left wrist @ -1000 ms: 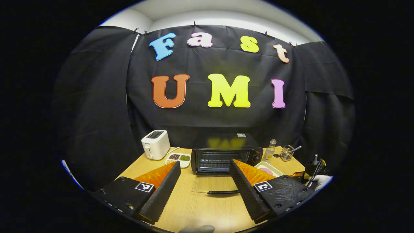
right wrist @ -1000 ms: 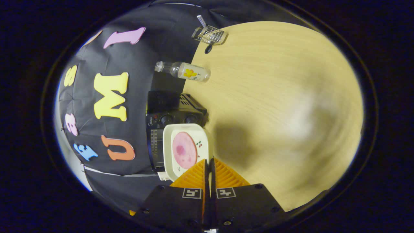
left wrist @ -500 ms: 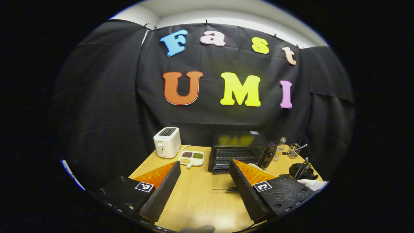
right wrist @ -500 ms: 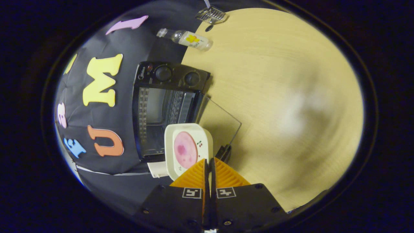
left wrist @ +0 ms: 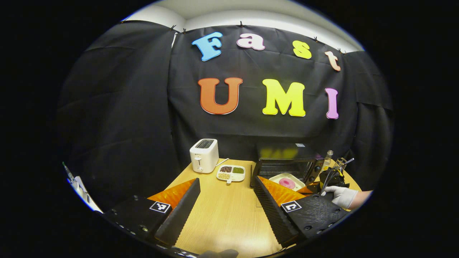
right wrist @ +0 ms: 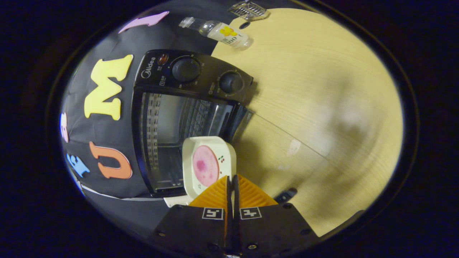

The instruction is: Open the electric oven with the left hand, put the food in, and close the electric oven.

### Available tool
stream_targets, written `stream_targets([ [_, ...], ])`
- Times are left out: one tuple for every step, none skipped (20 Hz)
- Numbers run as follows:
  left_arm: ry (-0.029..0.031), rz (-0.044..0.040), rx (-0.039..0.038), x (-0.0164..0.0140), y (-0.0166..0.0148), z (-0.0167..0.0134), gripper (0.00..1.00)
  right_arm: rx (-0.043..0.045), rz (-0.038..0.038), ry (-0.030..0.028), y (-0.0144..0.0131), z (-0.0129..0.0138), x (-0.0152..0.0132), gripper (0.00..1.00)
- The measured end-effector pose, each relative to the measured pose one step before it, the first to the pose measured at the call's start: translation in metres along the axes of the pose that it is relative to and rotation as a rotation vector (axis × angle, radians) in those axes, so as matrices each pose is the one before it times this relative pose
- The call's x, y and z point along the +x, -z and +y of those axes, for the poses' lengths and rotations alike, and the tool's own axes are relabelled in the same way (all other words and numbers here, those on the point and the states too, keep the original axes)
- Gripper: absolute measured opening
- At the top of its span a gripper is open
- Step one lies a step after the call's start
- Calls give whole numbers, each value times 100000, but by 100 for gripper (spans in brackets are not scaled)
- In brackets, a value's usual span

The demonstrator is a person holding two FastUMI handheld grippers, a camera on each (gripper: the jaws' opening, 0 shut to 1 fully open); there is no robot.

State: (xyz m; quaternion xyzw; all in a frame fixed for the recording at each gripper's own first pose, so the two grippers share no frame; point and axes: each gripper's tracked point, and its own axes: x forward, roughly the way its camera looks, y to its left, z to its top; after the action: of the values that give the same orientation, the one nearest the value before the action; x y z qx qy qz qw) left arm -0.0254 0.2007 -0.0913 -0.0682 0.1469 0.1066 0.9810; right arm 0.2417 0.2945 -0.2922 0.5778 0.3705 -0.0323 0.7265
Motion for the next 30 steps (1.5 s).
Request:
stream_targets([
  [-1190, 544, -330, 101, 209, 251, 96, -1046, -1160, -442, -801, 404, 855, 4],
  [-1329, 605, -433, 180, 220, 345, 96, -108, -580, -725, -578, 616, 738, 4],
  [-1081, 609, -427, 164, 139, 219, 96, 517, -583, -1289, -443, 605, 713, 4],
  [-1304, 803, -507, 24, 374, 241, 96, 226, -886, -1977, -397, 728, 622, 4],
  [-694, 637, -454, 22, 148, 38, 96, -322, -1395, -2690, -441, 802, 652, 4],
  [-21, 135, -776, 81, -112, -52, 96, -699, -1435, -3171, -446, 797, 636, 4],
  [-421, -156, -415, 69, -62, -45, 96, -320, -939, -2783, -324, 613, 514, 4],
  [-773, 226, 236, 80, 12, 87, 96, -9, -106, -2289, -56, 508, 363, 4],
  [-710, -95, 255, -52, 26, 68, 96, 253, 82, -2100, -122, 281, 250, 4],
  [-359, -260, -79, -185, -143, 27, 96, 1026, -293, -2800, -207, 347, 192, 5],
  [-12, -159, 11, 56, -85, -141, 96, 2857, -244, -3472, -228, 414, 65, 7],
  [30, -323, 285, -149, -67, -146, 96, 3149, -585, -3074, -340, 435, -205, 11],
  [140, -67, 358, 80, 35, -104, 96, 1501, -954, -772, -395, -19, -170, 16],
  [347, 36, 168, -13, 38, -235, 96, -500, -205, -961, -219, 177, -500, 33],
  [527, 56, -42, -95, 95, -234, 96, -1662, -31, 281, -291, -203, -434, 37],
  [620, -61, -52, 13, -10, -278, 96, -1033, -5, -220, -229, 235, -652, 45],
  [664, -214, -42, 9, -5, -286, 96, -521, -349, -380, -334, 96, -685, 50],
  [967, -151, -199, 28, -51, -383, 96, -984, -97, -176, -354, 152, -705, 60],
  [1220, -280, -170, 58, -122, -561, 96, -1826, 191, 422, -233, -79, -821, 55],
  [1423, -347, 31, 47, -77, -597, 96, -2594, 241, 392, -328, -78, -1242, 63],
  [1483, -410, 432, 33, 17, -625, 96, -3145, -366, 1115, -204, -297, -1063, 76],
  [1830, -617, 768, 20, -33, -681, 96, -3636, -449, 476, -312, -89, -1511, 84],
  [3108, -529, 439, 144, -4, -1067, 96, -4684, -59, 625, -200, -126, -1544, 86],
  [2894, -588, 227, -37, 95, -899, 96, -5117, -542, 1347, -232, -429, -1606, 89],
  [2455, -152, 518, 96, 59, -862, 96, -6229, -304, 1788, -233, -428, -1725, 84],
  [3057, 319, 616, 176, 363, -1060, 96, -7649, -248, 1469, -269, -424, -1759, 96],
  [2389, -658, 965, 138, 228, -1053, 96, -9192, -1626, 766, -355, -529, -1768, 96],
  [2054, -493, 1103, -3, -53, -904, 96, -10419, -1680, 1719, -516, -746, -1766, 99],
  [1160, 523, 775, 92, 205, -934, 96, -9978, -966, 2370, -506, -908, -1648, 98],
  [790, -386, 452, 35, 232, -679, 96, -9818, -605, 1639, -216, -902, -1911, 99],
])
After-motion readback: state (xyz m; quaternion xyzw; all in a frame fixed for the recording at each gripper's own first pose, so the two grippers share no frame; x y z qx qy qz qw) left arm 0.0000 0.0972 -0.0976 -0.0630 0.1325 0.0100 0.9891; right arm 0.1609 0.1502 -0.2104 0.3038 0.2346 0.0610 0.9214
